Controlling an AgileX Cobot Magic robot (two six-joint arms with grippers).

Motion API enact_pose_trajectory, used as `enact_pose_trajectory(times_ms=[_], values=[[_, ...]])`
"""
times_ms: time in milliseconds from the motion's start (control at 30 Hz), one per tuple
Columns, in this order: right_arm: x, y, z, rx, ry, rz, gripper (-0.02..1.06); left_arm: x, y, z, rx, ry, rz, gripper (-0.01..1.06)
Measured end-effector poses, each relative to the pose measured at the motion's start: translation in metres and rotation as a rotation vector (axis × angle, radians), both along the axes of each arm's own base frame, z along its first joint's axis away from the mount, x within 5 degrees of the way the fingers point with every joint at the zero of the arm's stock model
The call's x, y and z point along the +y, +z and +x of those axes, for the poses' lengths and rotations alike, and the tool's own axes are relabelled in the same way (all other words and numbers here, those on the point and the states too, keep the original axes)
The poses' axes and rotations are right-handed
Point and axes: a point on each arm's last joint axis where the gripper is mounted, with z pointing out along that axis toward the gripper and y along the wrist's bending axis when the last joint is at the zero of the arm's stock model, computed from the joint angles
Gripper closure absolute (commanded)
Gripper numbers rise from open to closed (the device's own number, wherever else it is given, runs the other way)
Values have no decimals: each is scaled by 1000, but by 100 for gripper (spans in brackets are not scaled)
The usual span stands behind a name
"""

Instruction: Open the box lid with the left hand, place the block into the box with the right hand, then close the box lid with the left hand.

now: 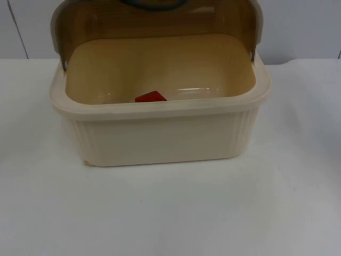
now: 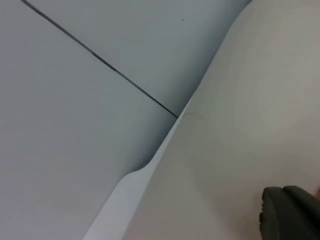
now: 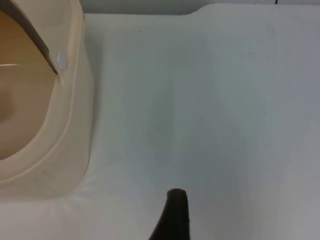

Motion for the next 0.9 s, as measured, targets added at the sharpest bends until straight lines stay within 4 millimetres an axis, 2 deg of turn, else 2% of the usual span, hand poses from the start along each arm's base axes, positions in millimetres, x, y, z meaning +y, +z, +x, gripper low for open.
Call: enact_pose_trajectory(times_ms=[633,900], values=[[0,0,0,-3,-8,13,34,0,-4,-11,130,-51,42,105],[0,1,1,-10,-6,15,34,-13,-6,-25,191,-106,77,105]])
